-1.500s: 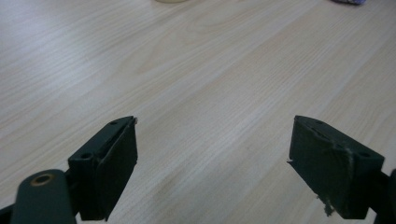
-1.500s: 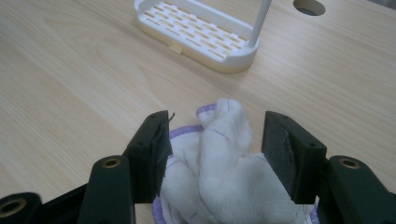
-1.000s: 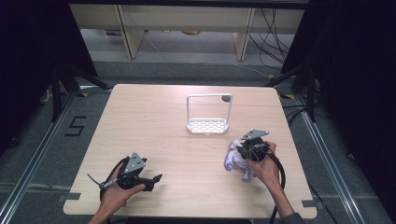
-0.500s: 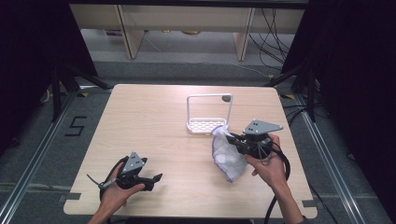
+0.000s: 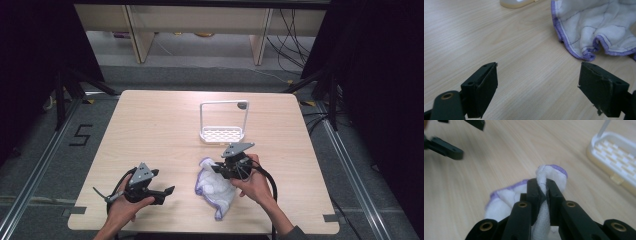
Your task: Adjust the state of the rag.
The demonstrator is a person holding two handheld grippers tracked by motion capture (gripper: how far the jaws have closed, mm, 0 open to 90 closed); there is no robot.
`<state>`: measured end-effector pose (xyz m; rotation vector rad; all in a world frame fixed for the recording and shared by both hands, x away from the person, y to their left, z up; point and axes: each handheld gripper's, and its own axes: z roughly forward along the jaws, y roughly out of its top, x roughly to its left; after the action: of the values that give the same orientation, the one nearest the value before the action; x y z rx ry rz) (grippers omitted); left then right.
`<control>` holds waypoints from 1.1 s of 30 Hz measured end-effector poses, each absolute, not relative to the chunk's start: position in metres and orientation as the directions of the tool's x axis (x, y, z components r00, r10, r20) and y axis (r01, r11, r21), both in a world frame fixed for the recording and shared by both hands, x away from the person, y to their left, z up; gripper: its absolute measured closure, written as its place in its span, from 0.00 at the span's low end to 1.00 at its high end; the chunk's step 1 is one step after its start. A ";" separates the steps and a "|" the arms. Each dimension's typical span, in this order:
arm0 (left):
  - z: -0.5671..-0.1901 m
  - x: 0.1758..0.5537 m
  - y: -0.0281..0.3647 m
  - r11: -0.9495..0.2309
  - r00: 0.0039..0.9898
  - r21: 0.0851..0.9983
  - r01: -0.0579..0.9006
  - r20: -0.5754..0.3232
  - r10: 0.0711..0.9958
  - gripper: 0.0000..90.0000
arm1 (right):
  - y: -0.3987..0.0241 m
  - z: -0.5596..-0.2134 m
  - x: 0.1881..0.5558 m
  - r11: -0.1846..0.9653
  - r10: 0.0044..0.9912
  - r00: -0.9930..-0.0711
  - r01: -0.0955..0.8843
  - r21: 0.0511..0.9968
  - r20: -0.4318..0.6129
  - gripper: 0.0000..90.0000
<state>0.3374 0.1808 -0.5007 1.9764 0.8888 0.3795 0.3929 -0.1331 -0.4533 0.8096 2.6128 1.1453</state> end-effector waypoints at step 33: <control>-0.512 0.353 0.100 -0.566 0.877 0.786 0.249 0.064 0.475 0.96 | -0.165 -0.469 0.399 0.478 0.628 -0.767 0.514 0.712 0.133 0.56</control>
<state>0.3533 0.0996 -0.5118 2.1950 0.5201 0.3399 0.3991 -0.1653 -0.4687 1.0016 2.5715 1.1628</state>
